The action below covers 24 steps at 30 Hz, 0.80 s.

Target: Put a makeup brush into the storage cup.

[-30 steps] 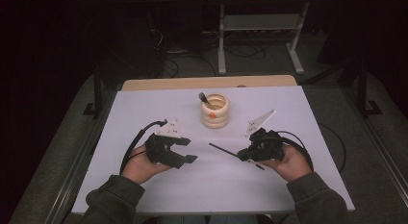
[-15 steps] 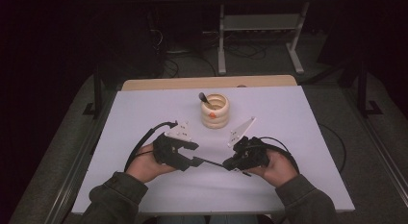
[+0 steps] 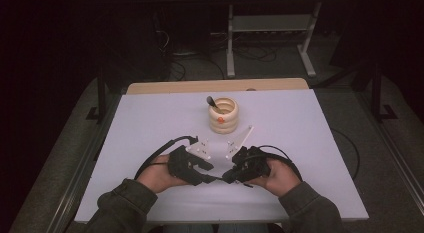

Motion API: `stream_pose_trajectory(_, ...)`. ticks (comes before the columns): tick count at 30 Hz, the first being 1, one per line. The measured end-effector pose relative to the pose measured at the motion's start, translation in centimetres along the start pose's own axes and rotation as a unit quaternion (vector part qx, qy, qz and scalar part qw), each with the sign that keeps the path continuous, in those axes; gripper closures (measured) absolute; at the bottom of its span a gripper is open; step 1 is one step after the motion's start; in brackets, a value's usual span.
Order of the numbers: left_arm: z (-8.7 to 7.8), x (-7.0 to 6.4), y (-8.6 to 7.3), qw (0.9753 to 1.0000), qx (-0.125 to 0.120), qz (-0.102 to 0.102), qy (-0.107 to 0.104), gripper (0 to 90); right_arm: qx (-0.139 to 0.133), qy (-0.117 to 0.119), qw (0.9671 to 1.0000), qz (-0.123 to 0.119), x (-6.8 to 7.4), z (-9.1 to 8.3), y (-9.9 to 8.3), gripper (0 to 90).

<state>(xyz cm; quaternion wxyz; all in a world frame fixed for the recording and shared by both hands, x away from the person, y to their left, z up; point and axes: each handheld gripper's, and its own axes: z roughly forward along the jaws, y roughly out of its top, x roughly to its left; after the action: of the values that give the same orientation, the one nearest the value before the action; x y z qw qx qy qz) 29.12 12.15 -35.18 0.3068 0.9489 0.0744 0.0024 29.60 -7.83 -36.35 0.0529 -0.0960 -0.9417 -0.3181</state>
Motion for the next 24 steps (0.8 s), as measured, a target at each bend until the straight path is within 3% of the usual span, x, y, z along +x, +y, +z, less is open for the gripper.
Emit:
stream_pose_trajectory(11, 1.3, -0.2, 0.1, 0.9987, 0.036, 0.022, -0.03, 67.8, 0.002, 0.01, 0.9999, -0.01, 0.4, 0.1, 0.2, 85.3)
stream_pose_trajectory(19, 1.6, -0.6, 0.0, 0.9969, 0.044, 0.038, -0.053, 81.5, 0.007, 0.021, 0.9996, -0.016, 0.7, 0.1, 0.6, 85.2)
stream_pose_trajectory(22, 1.6, -0.8, 0.0, 0.9958, 0.048, 0.052, -0.059, 84.3, 0.002, 0.023, 0.9994, -0.027, 0.7, 0.2, 0.4, 84.6)
stream_pose_trajectory(24, 1.7, -0.9, -0.2, 0.9961, 0.041, 0.044, -0.065, 84.6, -0.019, 0.03, 0.999, -0.027, 0.4, 0.1, 0.0, 78.8)
